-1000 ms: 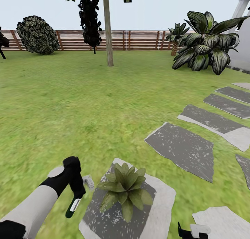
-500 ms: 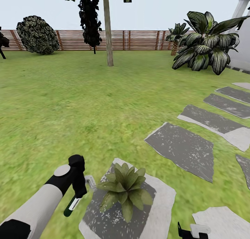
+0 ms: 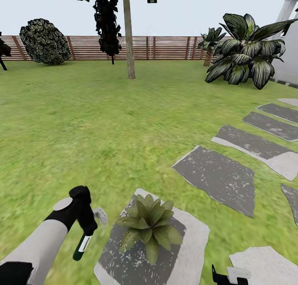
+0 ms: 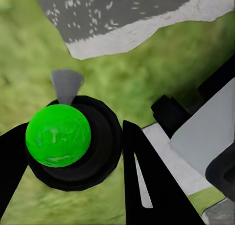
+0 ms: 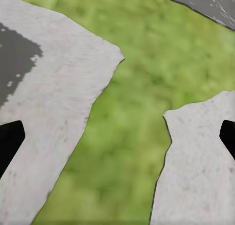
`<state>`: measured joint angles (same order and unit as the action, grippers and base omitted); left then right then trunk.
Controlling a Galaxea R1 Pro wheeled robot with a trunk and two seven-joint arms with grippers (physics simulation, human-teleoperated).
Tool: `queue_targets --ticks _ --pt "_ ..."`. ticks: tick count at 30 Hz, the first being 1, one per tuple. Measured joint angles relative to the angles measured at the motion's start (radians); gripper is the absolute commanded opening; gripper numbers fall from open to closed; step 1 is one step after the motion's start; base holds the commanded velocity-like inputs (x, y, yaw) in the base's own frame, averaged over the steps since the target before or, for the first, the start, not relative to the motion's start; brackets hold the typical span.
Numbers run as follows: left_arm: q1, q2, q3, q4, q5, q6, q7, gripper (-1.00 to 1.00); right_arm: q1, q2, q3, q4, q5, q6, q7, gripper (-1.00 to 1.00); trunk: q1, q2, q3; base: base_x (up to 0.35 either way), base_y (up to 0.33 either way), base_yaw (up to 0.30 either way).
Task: Pick up the pesticide atomizer in the garden and spray insectifuge to fully cover both potted plants in the garden.
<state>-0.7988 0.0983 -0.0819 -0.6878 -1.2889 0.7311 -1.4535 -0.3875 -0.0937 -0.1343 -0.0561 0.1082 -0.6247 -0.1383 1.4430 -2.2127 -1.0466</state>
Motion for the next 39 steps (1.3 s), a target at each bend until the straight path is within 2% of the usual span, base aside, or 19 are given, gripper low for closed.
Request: queue_targets --ticks 9,11,14,18,20,27,39 --pt "0.006 -0.003 0.003 0.011 -0.013 -0.002 0.011 -1.0 0.0 0.0 0.0 0.0 0.001 0.0 0.0 1.0 0.0 0.0 0.0 0.0 0.0 0.0" --pt "0.02 -0.003 0.003 0.024 -0.01 -0.003 0.027 -1.0 0.0 0.0 0.0 0.0 0.001 0.0 0.0 1.0 0.0 0.0 0.0 0.0 0.0 0.0" --pt "0.039 -0.002 0.004 0.06 -0.001 -0.005 0.083 -1.0 0.0 -0.001 0.0 0.0 0.001 0.001 0.0 1.0 0.0 0.0 0.0 0.0 0.0 0.0" --pt "0.042 -0.002 0.011 0.091 0.013 -0.005 0.106 -1.0 0.0 -0.001 0.0 0.0 0.001 0.001 0.0 1.0 0.0 0.0 0.0 0.0 0.0 0.0" --pt "0.032 -0.006 0.008 0.066 0.029 -0.003 0.103 -1.0 0.0 -0.008 -0.001 0.001 0.0 0.0 0.0 1.0 0.0 0.0 0.0 0.0 0.0 0.0" --pt "0.021 -0.023 0.007 0.012 0.032 0.003 0.094 -1.0 0.0 -0.011 0.0 0.001 0.001 0.0 0.0 1.0 0.0 0.0 0.0 0.0 0.0 0.0" --pt "0.037 -0.015 0.01 0.02 0.031 -0.001 0.108 -1.0 0.0 -0.002 0.0 -0.002 0.0 0.0 0.0 1.0 0.0 0.0 0.0 0.023 0.016 -0.076"
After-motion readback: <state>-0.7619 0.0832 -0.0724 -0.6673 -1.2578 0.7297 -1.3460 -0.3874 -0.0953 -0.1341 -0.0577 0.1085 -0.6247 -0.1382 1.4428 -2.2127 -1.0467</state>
